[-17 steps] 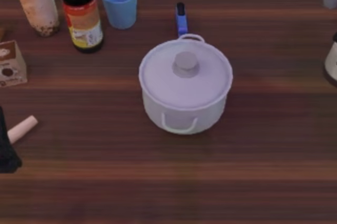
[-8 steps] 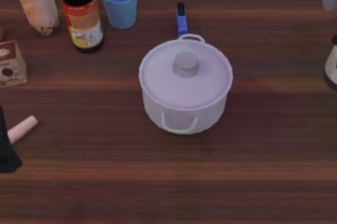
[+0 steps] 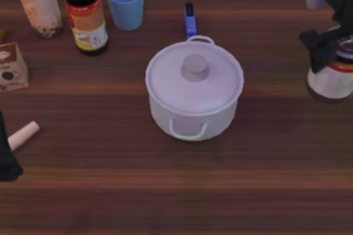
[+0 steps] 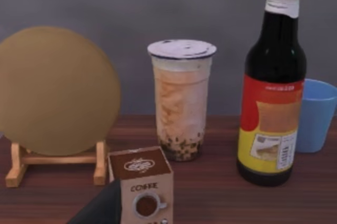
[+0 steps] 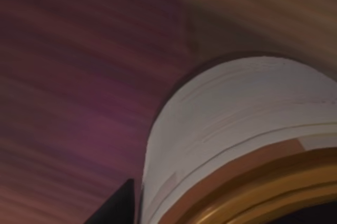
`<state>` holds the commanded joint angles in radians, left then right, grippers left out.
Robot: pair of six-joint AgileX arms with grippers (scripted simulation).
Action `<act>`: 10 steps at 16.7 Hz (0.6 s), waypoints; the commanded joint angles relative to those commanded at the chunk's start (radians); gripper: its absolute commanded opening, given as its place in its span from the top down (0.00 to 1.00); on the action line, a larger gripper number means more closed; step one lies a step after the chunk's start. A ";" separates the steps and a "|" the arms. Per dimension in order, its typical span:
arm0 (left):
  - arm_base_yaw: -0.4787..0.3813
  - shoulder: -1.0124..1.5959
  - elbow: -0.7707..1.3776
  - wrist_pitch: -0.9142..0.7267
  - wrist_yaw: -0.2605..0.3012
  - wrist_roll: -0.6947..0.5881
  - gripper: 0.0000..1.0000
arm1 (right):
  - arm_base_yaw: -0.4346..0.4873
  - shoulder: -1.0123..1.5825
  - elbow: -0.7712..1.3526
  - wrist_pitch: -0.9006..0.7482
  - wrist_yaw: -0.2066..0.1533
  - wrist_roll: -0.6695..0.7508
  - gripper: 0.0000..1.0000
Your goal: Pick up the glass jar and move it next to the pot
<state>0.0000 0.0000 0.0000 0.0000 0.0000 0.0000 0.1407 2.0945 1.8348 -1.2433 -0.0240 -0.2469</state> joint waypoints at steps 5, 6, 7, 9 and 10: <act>0.000 0.000 0.000 0.000 0.000 0.000 0.00 | 0.095 0.027 -0.011 0.062 0.033 0.378 1.00; 0.000 0.000 0.000 0.000 0.000 0.000 0.00 | 0.110 0.031 -0.015 0.072 0.038 0.431 1.00; 0.000 0.000 0.000 0.000 0.000 0.000 0.00 | 0.123 0.035 -0.019 0.080 0.042 0.474 1.00; 0.000 0.000 0.000 0.000 0.000 0.000 0.00 | 0.140 0.041 -0.023 0.090 0.048 0.528 1.00; 0.000 0.000 0.000 0.000 0.000 0.000 0.00 | 0.143 0.043 -0.024 0.092 0.049 0.539 1.00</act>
<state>0.0000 0.0000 0.0000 0.0000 0.0000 0.0000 0.2841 2.1376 1.8107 -1.1518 0.0252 0.2921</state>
